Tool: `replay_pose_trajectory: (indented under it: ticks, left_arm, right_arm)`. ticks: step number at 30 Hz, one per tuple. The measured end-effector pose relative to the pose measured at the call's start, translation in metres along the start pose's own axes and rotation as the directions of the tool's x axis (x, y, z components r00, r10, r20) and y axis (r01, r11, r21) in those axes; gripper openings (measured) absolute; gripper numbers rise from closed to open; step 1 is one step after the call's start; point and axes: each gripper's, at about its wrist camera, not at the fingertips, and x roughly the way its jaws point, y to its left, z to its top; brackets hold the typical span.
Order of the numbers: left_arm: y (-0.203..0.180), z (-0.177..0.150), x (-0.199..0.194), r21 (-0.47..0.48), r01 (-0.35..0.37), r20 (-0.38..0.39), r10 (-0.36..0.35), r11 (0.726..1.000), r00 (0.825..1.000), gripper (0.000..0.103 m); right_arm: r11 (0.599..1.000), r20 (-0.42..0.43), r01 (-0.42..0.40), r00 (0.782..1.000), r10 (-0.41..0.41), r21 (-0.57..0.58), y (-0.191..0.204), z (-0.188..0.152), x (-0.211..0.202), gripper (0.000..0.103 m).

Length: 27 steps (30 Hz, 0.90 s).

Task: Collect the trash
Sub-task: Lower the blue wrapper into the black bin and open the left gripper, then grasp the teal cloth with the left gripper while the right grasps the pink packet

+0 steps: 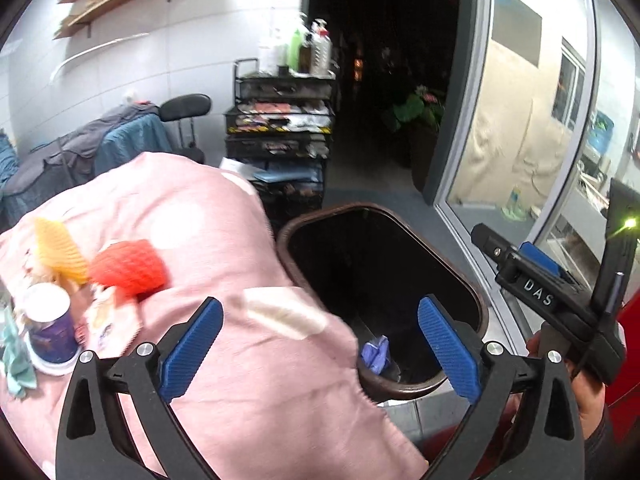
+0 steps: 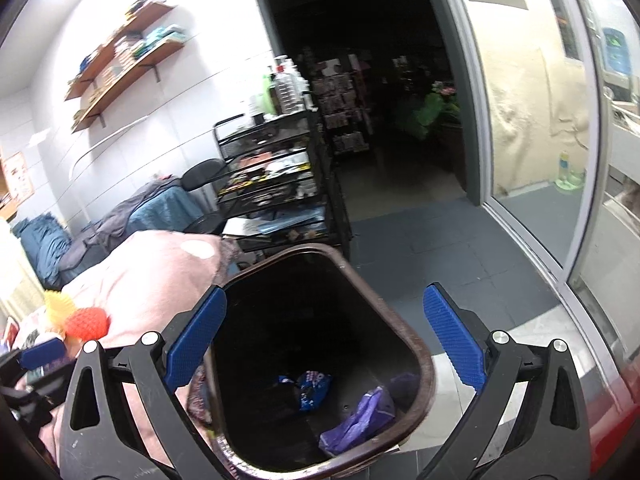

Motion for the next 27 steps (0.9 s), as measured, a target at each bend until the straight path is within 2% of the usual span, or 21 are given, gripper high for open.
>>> replay_pose_trajectory:
  ticks: [9, 16, 22, 27]
  left_arm:
    - [0.047, -0.020, -0.037, -0.096, -0.092, 0.059, 0.098, 0.991, 0.993, 0.097]
    - [0.091, -0.041, -0.060, -0.183, -0.169, 0.054, 0.182, 0.969, 0.982, 0.097]
    - [0.133, -0.064, -0.079, -0.273, -0.237, 0.017, 0.251, 0.932, 0.968, 0.097]
    - [0.170, -0.081, -0.093, -0.358, -0.276, -0.013, 0.291, 0.892, 0.957, 0.097]
  right_arm:
    - [0.988, -0.023, -0.110, 0.994, 0.108, -0.110, 0.047, -0.012, -0.006, 0.097]
    - [0.963, -0.073, -0.212, 0.977, 0.203, -0.166, 0.091, -0.020, -0.009, 0.097]
    - [0.929, -0.122, -0.301, 0.952, 0.280, -0.215, 0.128, -0.031, -0.010, 0.097]
    - [0.886, -0.174, -0.384, 0.921, 0.348, -0.260, 0.162, -0.039, -0.011, 0.097]
